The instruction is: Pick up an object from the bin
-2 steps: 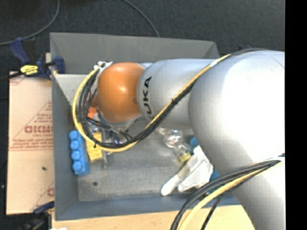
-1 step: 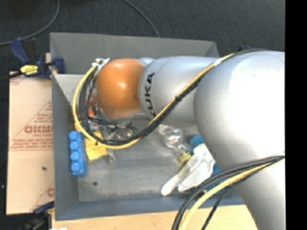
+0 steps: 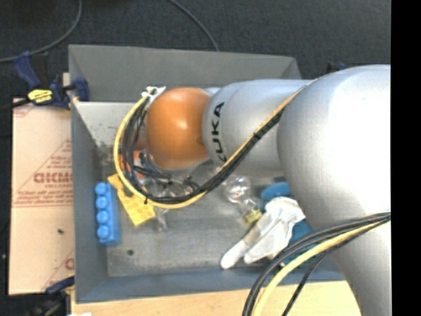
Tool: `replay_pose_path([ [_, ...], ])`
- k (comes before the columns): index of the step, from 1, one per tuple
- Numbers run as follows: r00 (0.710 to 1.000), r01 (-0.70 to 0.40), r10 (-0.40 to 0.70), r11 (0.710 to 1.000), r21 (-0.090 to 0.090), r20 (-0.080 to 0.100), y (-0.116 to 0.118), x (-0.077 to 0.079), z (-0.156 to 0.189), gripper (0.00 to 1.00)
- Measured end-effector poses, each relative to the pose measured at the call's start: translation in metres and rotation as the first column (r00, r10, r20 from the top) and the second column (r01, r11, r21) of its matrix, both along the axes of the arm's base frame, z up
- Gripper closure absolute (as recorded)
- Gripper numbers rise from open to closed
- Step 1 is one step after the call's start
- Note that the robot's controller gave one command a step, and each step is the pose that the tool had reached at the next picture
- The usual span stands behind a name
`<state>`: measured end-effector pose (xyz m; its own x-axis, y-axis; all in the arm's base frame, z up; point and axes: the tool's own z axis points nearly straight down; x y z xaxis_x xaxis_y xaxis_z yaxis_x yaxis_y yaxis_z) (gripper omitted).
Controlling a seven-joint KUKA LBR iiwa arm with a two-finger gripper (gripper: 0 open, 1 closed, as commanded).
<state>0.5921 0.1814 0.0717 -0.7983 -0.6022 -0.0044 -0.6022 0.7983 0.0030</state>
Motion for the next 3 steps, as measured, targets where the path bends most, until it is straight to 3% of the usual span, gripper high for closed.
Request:
replay_pose_path([
  [1,0.965,-0.263,0.263,0.965,-0.009,0.016,0.009,0.005,0.0,0.0],
  [2,0.895,-0.445,0.445,0.895,-0.001,0.013,-0.023,-0.011,0.002,1.0],
  [3,0.896,-0.445,0.445,0.896,-0.001,0.013,-0.023,-0.011,0.002,1.0],
])
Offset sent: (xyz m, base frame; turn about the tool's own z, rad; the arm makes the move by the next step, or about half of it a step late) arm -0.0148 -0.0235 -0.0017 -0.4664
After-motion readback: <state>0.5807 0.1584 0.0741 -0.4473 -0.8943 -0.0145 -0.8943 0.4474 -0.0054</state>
